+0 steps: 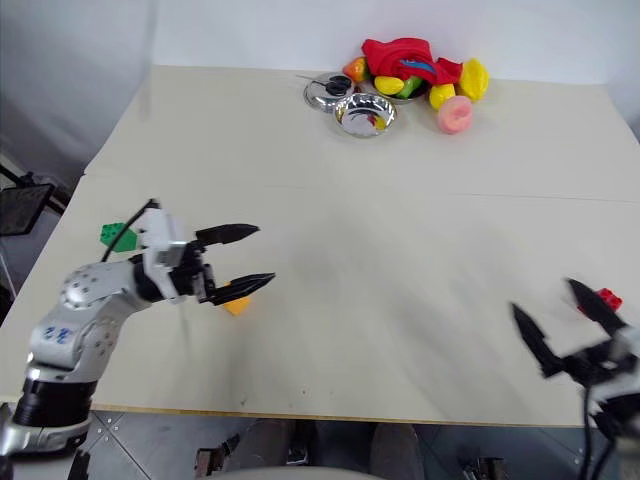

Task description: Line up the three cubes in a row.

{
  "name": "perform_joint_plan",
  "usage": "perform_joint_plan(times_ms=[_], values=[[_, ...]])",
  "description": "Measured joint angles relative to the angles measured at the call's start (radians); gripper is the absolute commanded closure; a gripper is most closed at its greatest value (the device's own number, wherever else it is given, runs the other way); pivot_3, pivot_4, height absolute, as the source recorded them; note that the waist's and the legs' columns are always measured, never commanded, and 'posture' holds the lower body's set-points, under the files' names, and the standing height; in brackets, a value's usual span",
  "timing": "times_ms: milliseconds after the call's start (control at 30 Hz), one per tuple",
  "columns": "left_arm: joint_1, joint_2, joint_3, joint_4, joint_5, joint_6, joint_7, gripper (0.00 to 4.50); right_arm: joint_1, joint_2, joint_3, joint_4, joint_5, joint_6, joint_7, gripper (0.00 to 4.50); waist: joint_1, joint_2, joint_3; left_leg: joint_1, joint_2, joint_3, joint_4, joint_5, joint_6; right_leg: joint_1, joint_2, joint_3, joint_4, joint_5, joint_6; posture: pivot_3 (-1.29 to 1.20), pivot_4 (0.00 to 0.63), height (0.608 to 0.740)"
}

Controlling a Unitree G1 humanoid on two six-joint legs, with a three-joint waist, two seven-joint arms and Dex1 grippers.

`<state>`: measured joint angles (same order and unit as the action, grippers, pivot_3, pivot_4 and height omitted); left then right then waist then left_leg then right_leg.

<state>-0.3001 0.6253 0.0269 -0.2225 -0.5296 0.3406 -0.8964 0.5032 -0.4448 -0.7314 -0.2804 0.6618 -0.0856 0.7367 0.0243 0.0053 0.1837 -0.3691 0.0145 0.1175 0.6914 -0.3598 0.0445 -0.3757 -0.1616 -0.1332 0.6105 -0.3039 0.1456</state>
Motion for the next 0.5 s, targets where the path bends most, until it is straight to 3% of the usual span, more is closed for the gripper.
perform_joint_plan(times_ms=[200,367,433,500], values=[[-0.006,-0.024,-0.055,-0.004,0.006,0.056,-0.007,0.03,0.111,0.073,-0.183,0.086,0.033,0.007,-0.113,0.00,-0.008,0.001,0.000,0.001,0.002,0.001,-0.001,0.000,0.000,0.000,0.000,0.002,0.000,0.000,0.000,0.00,0.150,0.740],[0.002,-0.033,-0.053,-0.047,0.005,0.075,0.002,0.03,0.196,0.093,-0.200,0.059,0.010,0.066,-0.189,0.00,-0.011,0.004,-0.002,0.001,0.002,0.000,-0.001,0.000,-0.001,-0.001,-0.001,0.002,0.000,0.000,0.000,0.00,0.150,0.740],[0.020,-0.036,-0.049,-0.076,0.005,0.090,0.023,0.03,0.222,0.084,-0.194,-0.012,0.013,0.132,-0.220,0.00,-0.012,0.008,-0.004,0.001,0.002,0.000,-0.001,0.000,-0.001,-0.001,-0.002,0.004,0.000,0.000,0.000,0.00,0.150,0.740],[0.041,-0.042,-0.048,-0.107,0.005,0.106,0.039,0.03,0.226,-0.006,-0.189,-0.084,0.055,0.267,-0.275,0.00,-0.026,0.009,-0.004,0.002,0.001,0.002,-0.001,0.000,0.000,0.000,-0.003,0.006,0.000,0.000,0.000,0.00,0.150,0.740]])
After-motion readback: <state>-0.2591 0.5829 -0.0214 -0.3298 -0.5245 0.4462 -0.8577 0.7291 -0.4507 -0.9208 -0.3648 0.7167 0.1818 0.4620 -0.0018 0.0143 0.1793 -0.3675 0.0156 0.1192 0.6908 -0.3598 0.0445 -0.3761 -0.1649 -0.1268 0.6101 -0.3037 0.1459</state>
